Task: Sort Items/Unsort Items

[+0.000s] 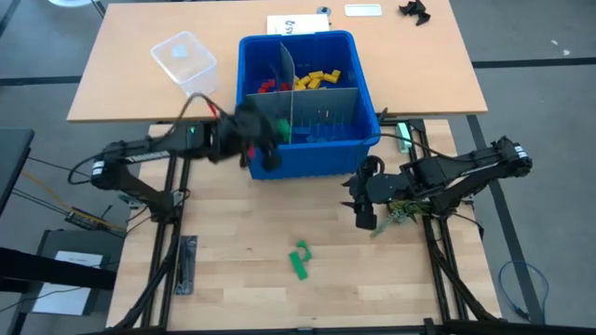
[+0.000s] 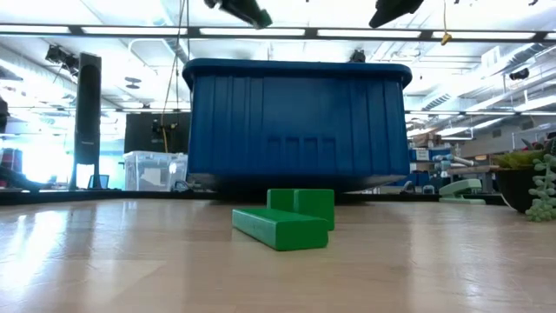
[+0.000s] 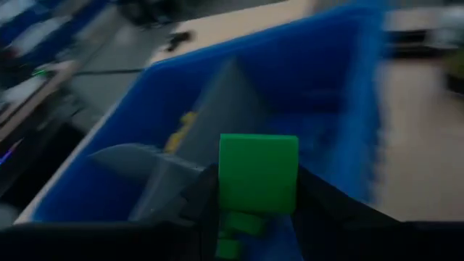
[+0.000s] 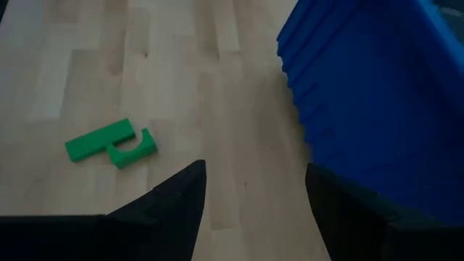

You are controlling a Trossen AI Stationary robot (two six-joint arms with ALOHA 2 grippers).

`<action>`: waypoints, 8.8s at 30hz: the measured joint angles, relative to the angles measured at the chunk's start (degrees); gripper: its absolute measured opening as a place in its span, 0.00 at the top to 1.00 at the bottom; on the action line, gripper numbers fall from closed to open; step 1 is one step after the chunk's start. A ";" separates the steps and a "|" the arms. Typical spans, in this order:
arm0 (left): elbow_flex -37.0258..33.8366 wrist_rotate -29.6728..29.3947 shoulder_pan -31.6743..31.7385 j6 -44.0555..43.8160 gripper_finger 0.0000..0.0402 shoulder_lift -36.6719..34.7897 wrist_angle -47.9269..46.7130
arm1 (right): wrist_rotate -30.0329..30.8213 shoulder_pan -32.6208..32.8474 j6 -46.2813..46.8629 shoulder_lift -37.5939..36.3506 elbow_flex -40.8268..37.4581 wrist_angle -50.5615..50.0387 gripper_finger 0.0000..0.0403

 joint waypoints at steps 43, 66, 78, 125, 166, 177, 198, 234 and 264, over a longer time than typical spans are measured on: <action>-0.09 21.34 -18.24 -3.98 0.32 16.10 -3.93 | -0.58 -1.50 1.42 0.24 0.00 -2.23 0.42; -0.07 37.39 -20.01 13.61 0.46 36.64 1.11 | -0.58 -1.48 1.45 0.34 -0.04 -4.65 0.42; 0.04 37.03 -19.76 14.49 0.80 38.83 1.28 | -0.62 -1.47 1.46 0.41 -0.11 -4.62 0.42; -1.34 27.50 -18.35 -5.70 0.53 35.29 6.31 | -0.55 -1.50 1.99 0.21 -0.02 -5.59 0.42; -5.25 23.97 -19.48 -12.67 0.91 33.67 15.04 | 1.60 -1.45 8.57 0.15 -0.02 -5.15 0.42; -4.42 7.86 -24.20 2.60 0.91 16.36 10.16 | 1.64 0.76 9.47 0.06 0.00 -0.48 0.43; -4.42 -9.81 -35.72 22.81 0.91 7.22 23.04 | -25.22 -5.69 -0.26 0.68 0.00 36.75 0.31; -4.39 -32.75 -38.94 15.30 0.58 3.92 13.42 | -34.52 -9.13 -3.26 6.09 -0.02 49.33 0.68; -43.37 -19.64 -38.98 -28.02 0.54 -11.81 23.84 | -27.42 -40.26 3.51 26.42 2.60 67.50 0.67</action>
